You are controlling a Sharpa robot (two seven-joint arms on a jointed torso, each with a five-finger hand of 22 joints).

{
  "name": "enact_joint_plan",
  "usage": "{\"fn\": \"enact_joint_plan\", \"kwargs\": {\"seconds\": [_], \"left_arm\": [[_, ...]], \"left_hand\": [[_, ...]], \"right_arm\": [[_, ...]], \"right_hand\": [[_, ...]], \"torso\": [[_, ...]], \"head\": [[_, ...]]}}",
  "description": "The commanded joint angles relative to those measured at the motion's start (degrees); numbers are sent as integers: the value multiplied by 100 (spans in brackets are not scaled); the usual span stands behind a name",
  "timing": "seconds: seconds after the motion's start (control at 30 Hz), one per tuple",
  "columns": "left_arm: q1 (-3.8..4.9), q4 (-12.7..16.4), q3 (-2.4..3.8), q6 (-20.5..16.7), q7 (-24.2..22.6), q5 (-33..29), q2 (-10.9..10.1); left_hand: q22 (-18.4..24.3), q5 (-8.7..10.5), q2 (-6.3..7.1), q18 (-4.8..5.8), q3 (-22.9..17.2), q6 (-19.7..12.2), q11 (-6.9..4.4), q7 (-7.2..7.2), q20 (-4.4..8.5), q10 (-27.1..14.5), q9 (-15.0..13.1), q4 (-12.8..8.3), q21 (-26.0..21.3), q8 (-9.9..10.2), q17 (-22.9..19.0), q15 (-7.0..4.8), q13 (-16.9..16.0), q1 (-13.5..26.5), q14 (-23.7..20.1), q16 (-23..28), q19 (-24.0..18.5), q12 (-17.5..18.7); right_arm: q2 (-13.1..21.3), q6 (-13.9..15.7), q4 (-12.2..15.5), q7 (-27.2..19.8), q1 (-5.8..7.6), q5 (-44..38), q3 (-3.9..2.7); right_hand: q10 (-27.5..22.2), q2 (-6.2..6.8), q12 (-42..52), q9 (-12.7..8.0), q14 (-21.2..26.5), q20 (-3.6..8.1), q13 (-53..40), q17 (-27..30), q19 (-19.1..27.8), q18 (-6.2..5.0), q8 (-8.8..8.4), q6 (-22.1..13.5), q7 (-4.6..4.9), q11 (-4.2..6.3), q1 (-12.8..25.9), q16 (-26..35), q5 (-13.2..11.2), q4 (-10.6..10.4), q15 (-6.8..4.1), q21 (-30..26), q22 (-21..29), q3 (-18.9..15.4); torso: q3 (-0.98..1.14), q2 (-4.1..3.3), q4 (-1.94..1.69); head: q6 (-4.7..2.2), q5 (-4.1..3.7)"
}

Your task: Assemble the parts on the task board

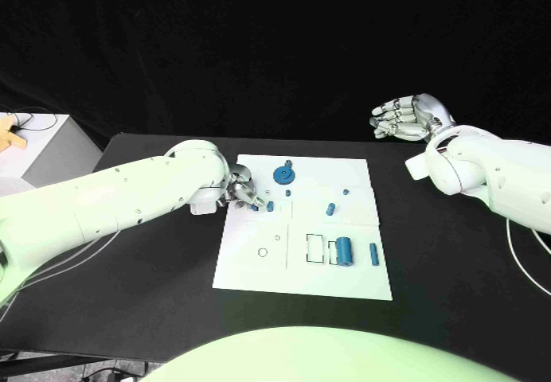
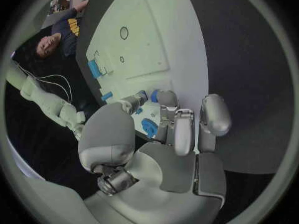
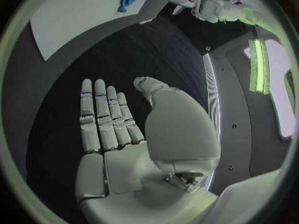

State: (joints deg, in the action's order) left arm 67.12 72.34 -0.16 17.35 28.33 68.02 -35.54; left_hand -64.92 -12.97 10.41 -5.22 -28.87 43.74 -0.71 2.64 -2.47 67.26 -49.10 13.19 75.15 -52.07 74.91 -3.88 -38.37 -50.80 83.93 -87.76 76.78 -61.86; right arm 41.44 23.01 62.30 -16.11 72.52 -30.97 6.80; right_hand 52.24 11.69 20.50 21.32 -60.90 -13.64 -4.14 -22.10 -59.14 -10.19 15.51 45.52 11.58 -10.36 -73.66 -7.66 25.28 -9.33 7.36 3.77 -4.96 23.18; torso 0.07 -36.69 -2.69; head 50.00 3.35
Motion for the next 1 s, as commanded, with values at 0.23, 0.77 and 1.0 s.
{"fn": "enact_joint_plan", "kwargs": {"seconds": [0.23, 0.77, 1.0], "left_arm": [[-35, 133, 13, -5, 28, 22, -106], [-67, 478, 369, -208, -54, -313, -349], [-254, 647, 843, -445, -490, -821, -506]], "left_hand": [[31, 95, 87, -18, 372, -17, -9, 41, 8, -102, 5, 284, -56, 32, 1127, -9, 76, -142, 466, 50, -18, 7], [331, 52, -31, -79, 535, -179, 39, 94, -22, -405, -15, 326, -267, 45, 951, 31, 458, -451, 384, 185, -208, 218], [1369, -2, -147, -279, 773, -697, 239, 307, -183, -1032, 32, 335, -1063, 127, 177, 204, 659, -897, -74, 793, -902, 318]], "right_arm": [[8, -26, 3, -44, -27, -34, -3], [7, -32, -1, -42, -65, -19, -3], [19, -26, -6, -41, -74, -13, -3]], "right_hand": [[35, -5, 33, -9, -27, 1, 6, 5, -27, -36, -12, 16, 238, 3, 41, 29, 17, 1, 6, 29, 6, 27], [35, -8, 35, -14, -29, 1, 20, 16, -29, -36, -15, 14, 238, 3, 44, 36, 73, 16, 7, 28, 22, 59], [35, -8, 35, -14, -29, 1, 20, 16, -29, -36, -15, 14, 238, 3, 44, 36, 73, 16, 7, 28, 22, 59]], "torso": [[-3, -4, -4], [-5, 0, 2], [4, 3, -4]], "head": [[0, -12], [0, -25], [0, -71]]}}
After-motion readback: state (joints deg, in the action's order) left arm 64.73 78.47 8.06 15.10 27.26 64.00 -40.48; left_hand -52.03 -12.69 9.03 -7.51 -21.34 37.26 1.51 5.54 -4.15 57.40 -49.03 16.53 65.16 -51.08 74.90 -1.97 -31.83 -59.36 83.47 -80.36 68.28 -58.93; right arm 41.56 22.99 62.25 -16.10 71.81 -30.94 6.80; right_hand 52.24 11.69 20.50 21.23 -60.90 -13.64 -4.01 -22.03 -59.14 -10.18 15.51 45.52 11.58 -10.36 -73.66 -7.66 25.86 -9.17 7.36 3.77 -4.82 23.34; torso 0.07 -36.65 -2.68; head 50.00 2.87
